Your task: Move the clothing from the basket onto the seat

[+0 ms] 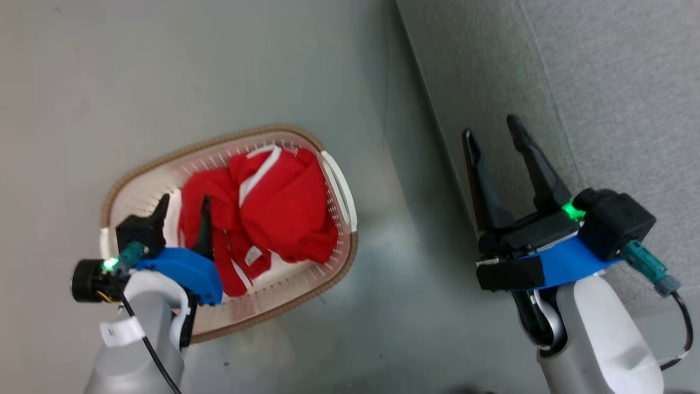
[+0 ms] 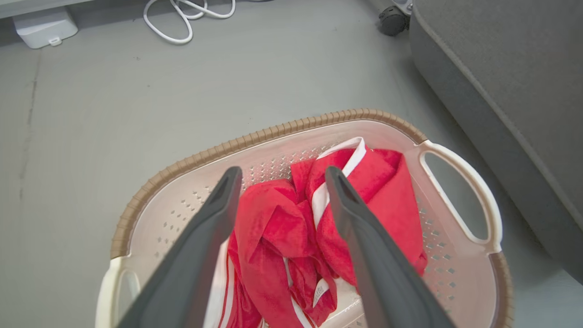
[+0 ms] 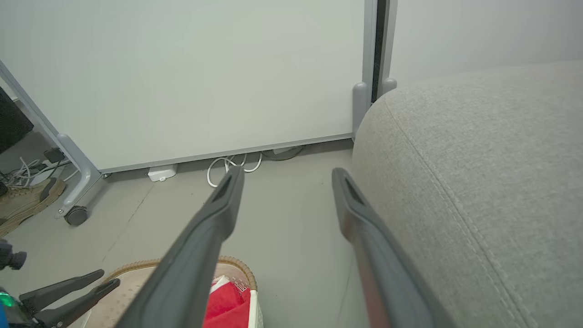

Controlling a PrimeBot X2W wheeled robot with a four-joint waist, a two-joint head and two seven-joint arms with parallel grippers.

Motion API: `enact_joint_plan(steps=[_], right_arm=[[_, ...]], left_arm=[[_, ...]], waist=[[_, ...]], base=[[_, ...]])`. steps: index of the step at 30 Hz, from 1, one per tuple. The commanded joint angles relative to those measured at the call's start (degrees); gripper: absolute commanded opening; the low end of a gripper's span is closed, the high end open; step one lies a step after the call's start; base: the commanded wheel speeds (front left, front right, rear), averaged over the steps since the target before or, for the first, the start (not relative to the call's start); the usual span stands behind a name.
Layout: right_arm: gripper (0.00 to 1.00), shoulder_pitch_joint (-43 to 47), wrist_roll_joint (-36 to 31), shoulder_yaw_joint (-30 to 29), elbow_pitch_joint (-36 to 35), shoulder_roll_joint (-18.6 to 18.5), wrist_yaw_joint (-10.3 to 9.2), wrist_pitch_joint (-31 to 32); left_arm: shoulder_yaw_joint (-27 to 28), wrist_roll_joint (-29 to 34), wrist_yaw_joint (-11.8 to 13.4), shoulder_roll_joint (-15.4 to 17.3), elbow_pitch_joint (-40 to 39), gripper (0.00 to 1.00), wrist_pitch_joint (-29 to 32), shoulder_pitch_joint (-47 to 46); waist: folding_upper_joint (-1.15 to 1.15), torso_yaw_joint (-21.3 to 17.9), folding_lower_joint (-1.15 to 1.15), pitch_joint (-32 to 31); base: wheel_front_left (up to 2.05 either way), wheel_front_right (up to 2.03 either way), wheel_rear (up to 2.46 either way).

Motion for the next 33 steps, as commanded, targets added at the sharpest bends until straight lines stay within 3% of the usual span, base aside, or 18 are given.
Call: enact_joint_plan(steps=[1, 13, 18, 25, 32, 33], right_arm=[[1.0, -1.8, 0.7, 0.2, -1.3, 0.0, 0.02, -0.2], [1.0, -4.5, 3.8, 1.6, -4.6, 0.0, 0.03, -0.2], [1.0, -4.5, 5.0, 2.7, -5.5, 0.0, 0.03, -0.2], [1.0, -4.4, 6.1, 3.6, -5.9, 0.0, 0.03, -0.2], [1.0, -4.9, 7.1, 4.9, -5.9, 0.0, 0.03, -0.2], [1.0, -4.9, 7.1, 5.0, -5.9, 0.0, 0.03, -0.2]], left_arm=[[0.1, 0.4, 0.3, 0.9, 1.2, 1.0, -0.2, -2.6], [-1.3, 2.7, 1.8, 4.3, 8.4, 1.0, -0.2, -10.7], [-0.4, 2.7, 4.1, 6.4, 10.5, 1.0, -0.2, -12.9], [0.5, 3.0, 7.9, 8.5, 8.6, 1.0, -0.2, -14.6], [0.3, 2.9, 8.7, 8.5, 6.9, 1.0, -0.2, -13.0], [0.4, 2.6, 8.5, 8.4, 7.2, 0.93, -0.2, -13.0]], waist=[[0.0, -2.2, -0.01, 6.0], [0.0, -4.6, -0.01, 15.8], [0.0, -5.8, -0.01, 18.1], [0.0, -6.6, -0.01, 19.8], [0.0, -7.0, -0.01, 20.2], [0.0, -7.0, -0.01, 20.2]], base=[[0.0, 0.0, 0.0], [0.0, 0.0, 0.0], [0.0, 0.0, 0.0], [0.0, 0.0, 0.0], [0.0, 0.0, 0.0], [0.0, 0.0, 0.0]])
